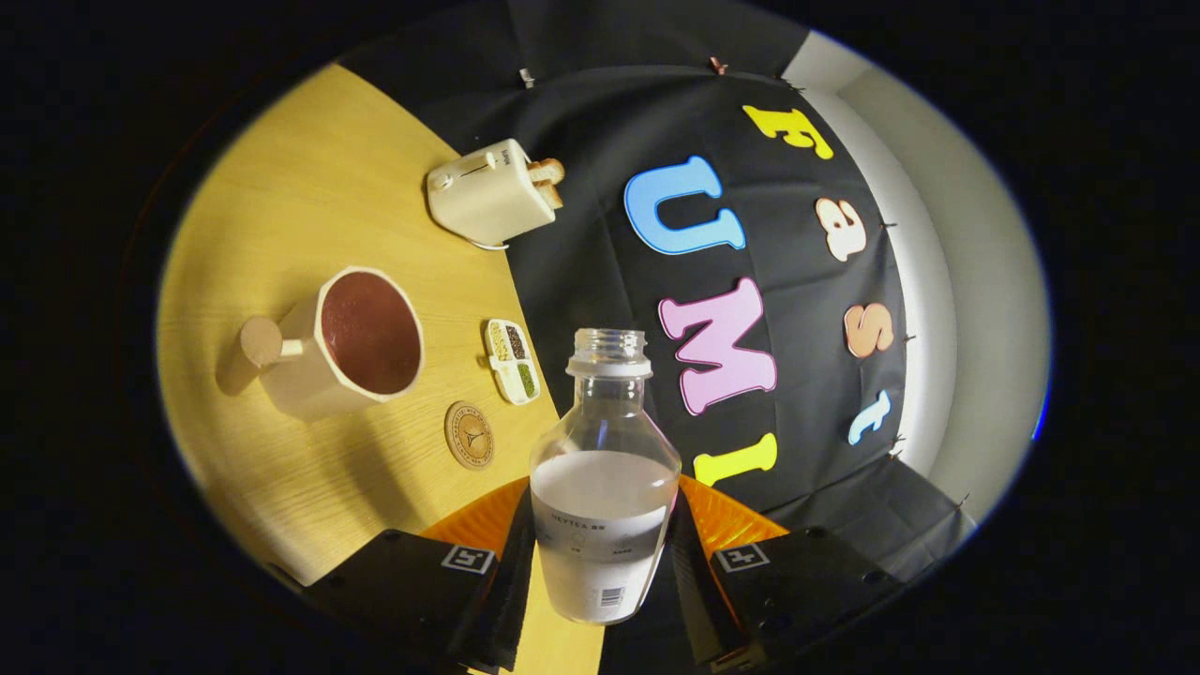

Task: Take the bottle from table, then pour the juice into the cup, finally place the bottle on the coaster

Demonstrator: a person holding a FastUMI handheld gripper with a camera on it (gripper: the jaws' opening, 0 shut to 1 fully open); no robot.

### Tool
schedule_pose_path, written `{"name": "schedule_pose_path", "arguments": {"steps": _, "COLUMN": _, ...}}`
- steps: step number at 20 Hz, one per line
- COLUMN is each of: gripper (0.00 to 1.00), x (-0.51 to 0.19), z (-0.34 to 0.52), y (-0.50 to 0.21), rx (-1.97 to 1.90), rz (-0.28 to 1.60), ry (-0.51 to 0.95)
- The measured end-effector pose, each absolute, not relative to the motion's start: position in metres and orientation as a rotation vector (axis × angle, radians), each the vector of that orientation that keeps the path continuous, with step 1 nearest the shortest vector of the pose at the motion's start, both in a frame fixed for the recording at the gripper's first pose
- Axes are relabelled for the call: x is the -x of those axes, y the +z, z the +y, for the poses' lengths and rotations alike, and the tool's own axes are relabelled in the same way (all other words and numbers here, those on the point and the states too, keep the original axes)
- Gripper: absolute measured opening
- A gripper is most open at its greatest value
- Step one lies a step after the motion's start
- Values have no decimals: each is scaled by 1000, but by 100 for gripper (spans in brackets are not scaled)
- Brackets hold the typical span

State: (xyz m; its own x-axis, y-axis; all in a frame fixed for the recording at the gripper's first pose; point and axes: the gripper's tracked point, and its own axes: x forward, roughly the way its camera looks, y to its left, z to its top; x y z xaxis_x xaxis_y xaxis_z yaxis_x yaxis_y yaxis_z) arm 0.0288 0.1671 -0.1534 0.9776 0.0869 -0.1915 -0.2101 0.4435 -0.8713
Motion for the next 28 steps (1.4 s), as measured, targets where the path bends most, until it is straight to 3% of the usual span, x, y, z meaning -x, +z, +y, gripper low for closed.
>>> {"name": "schedule_pose_path", "arguments": {"steps": 28, "gripper": 70, "x": -46, "z": 197, "y": -179, "rx": 1589, "rz": -13, "ry": 329}}
